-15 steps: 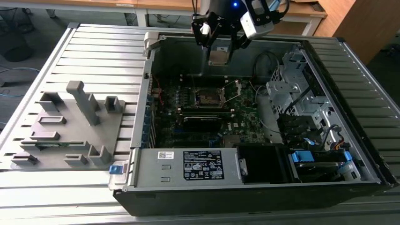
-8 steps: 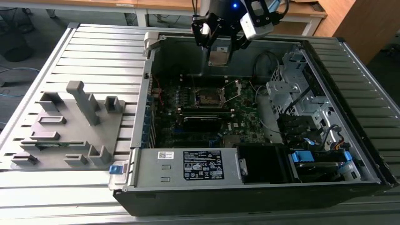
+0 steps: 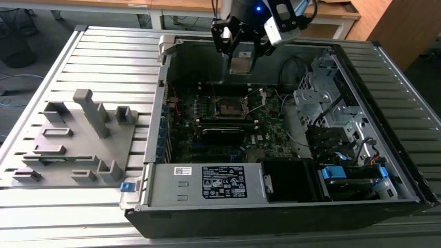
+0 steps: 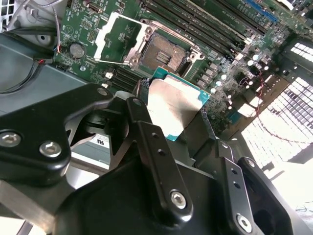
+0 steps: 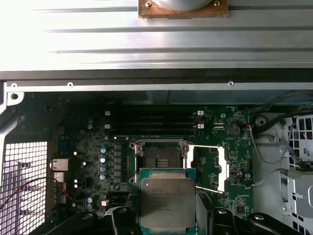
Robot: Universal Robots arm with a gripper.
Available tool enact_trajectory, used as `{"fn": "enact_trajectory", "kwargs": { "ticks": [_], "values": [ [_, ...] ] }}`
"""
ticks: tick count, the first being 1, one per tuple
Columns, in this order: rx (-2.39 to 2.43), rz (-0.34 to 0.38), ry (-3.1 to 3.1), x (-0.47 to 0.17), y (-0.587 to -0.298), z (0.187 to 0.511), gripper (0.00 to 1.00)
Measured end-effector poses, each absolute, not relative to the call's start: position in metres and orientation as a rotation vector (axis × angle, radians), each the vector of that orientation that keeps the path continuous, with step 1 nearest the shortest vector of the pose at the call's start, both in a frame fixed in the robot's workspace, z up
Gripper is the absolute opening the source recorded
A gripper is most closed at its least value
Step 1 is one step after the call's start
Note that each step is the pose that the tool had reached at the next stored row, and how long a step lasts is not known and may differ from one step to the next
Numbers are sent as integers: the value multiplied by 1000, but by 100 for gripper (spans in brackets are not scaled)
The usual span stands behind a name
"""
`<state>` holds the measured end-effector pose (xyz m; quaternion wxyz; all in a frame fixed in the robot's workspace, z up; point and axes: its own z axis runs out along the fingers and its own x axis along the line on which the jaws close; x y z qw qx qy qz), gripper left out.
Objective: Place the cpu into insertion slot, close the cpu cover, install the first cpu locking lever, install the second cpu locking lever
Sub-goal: 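Place the cpu into insertion slot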
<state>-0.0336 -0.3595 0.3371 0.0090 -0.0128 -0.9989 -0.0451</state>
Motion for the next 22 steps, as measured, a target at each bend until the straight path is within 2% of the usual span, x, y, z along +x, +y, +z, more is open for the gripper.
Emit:
{"fn": "enact_trajectory", "kwargs": {
  "ticks": [22],
  "values": [
    [-40,-141,-3120,-34,-359,328,54]
  ]
}}
